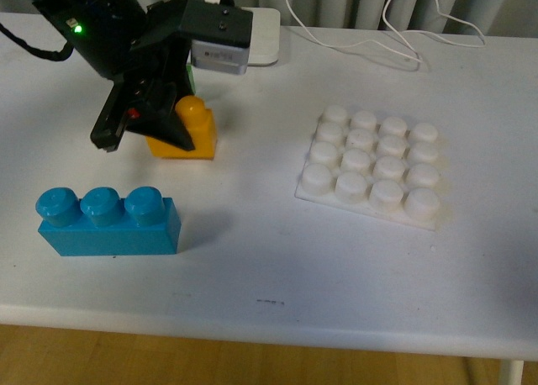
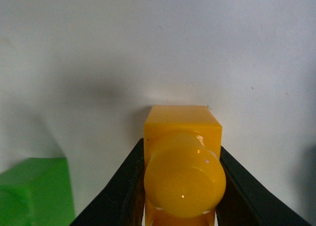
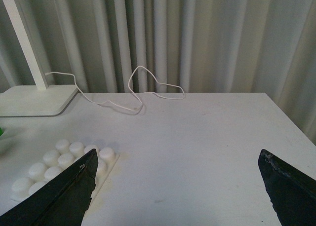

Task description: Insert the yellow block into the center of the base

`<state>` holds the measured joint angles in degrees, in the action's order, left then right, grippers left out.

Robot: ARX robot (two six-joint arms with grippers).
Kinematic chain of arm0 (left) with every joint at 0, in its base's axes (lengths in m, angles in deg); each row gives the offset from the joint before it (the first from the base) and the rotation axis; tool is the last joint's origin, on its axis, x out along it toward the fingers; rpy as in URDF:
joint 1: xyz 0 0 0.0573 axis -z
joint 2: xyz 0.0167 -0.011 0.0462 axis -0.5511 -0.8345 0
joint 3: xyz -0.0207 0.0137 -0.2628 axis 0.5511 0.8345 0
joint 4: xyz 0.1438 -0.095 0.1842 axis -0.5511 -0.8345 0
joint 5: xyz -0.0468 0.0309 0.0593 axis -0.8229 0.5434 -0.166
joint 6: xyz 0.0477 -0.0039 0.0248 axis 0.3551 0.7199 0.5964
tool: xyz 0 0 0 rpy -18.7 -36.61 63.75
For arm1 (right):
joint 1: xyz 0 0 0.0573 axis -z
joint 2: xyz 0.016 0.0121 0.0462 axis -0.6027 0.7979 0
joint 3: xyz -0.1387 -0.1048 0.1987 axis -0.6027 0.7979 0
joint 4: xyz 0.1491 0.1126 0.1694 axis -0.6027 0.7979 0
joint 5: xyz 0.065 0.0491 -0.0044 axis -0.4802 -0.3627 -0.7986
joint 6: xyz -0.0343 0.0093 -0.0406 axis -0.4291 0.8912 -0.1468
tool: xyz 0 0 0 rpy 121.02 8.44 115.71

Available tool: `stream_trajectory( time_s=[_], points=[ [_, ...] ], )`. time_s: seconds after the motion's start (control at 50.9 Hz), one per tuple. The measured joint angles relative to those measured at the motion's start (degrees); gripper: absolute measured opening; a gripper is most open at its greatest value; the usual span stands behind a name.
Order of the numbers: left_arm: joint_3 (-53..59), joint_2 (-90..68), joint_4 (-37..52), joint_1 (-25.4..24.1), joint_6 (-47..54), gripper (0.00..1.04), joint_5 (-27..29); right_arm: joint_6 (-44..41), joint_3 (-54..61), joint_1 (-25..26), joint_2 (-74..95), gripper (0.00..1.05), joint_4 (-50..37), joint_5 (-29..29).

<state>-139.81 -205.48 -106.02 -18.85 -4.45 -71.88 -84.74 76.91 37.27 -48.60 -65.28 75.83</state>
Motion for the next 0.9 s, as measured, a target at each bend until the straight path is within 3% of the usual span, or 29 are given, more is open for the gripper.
stream_trajectory(
  time_s=[0.511,0.727,0.904],
  points=[
    [-14.32,-4.9,-1.68,8.61,-2.03,0.32,-7.85,0.0,0.0,0.0,0.0,0.95,0.0,0.0],
    [-16.85,-6.71,-3.5,14.51,-1.79,0.32,-7.45,0.0,0.0,0.0,0.0,0.95,0.0,0.0],
    [-20.06,-9.57,-5.44,15.82,-0.96,0.32,-5.99,0.0,0.0,0.0,0.0,0.95,0.0,0.0]
  ],
)
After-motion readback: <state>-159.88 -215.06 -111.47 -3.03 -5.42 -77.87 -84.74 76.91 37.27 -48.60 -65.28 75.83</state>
